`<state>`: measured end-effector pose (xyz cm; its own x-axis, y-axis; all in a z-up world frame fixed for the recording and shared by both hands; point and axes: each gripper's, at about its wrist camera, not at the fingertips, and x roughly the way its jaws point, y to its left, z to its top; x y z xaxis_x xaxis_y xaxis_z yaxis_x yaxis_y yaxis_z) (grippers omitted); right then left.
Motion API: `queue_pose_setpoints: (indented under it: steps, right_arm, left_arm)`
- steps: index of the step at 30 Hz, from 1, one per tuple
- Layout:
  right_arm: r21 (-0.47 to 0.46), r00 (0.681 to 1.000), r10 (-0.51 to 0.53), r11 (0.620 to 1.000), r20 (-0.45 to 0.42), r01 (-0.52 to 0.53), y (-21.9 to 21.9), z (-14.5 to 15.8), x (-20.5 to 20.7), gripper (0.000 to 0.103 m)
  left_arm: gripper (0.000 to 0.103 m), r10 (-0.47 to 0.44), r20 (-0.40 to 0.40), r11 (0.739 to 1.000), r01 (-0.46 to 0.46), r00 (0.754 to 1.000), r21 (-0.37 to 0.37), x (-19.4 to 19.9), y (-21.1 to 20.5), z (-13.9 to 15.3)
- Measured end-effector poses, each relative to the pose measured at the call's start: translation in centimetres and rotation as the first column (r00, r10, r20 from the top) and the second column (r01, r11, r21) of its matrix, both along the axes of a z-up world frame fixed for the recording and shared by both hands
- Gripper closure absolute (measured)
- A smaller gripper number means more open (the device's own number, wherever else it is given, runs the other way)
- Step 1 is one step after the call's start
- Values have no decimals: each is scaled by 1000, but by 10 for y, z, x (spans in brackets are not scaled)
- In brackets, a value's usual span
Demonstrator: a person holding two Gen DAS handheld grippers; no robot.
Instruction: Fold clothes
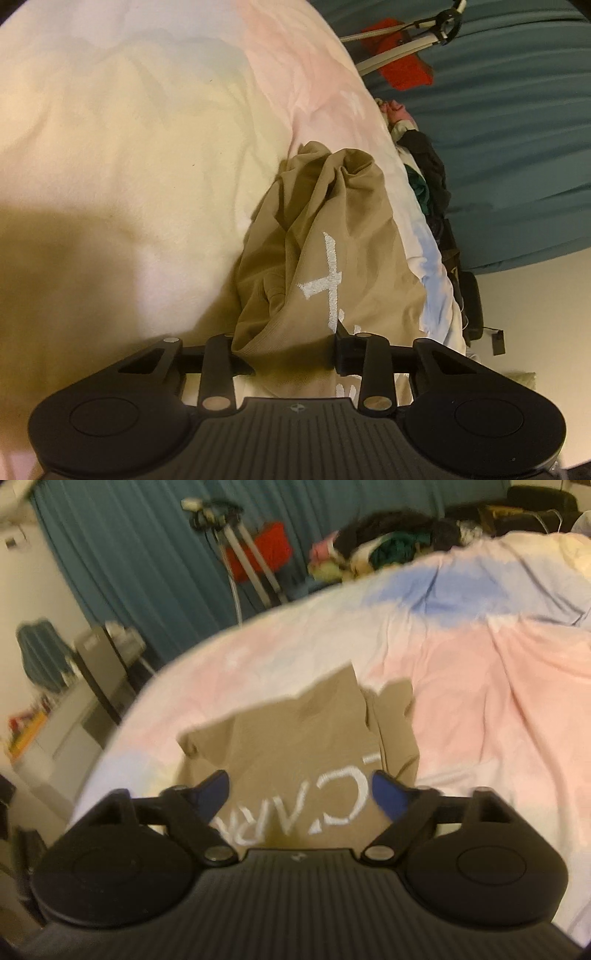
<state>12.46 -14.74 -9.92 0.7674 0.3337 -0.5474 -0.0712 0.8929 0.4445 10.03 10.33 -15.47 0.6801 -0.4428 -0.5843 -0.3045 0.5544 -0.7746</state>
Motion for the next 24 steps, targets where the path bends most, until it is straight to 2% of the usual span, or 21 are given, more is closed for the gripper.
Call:
queue_pose_setpoints:
  steps: [2,5,8,12,15,16,19,21,24]
  right_arm:
    - [61,1000,-1,998,4,1,-7,4,-8,18]
    - [245,998,-7,969,-61,22,-22,-5,-16,17]
    - [431,983,28,901,-182,54,-32,-28,-17,16]
    - [618,938,131,779,-321,103,-32,-64,-5,16]
    - [660,935,135,741,-329,125,-27,-78,0,17]
    - [660,934,125,739,-335,137,-25,-81,2,16]
    - [668,936,48,713,-350,213,-30,-90,3,23]
    - [656,931,-17,705,-365,270,-36,-95,6,23]
    - [679,913,-51,653,-404,337,-39,-108,10,27]
  left_arm:
    - [69,-1,4,1000,1,1000,3,0,0,1]
    - [71,2,10,1000,-2,1000,-2,-2,0,2]
    - [77,6,20,1000,-5,1000,-14,-5,0,3]
    - [81,12,46,999,-10,999,-54,-7,4,8]
    - [82,20,68,997,-15,997,-80,-9,6,11]
    - [83,21,74,996,-15,997,-83,-9,6,12]
    - [83,20,93,996,-12,995,-84,-12,5,16]
    - [83,18,100,997,-10,995,-80,-13,5,17]
    - [83,15,101,997,-8,995,-73,-16,5,18]
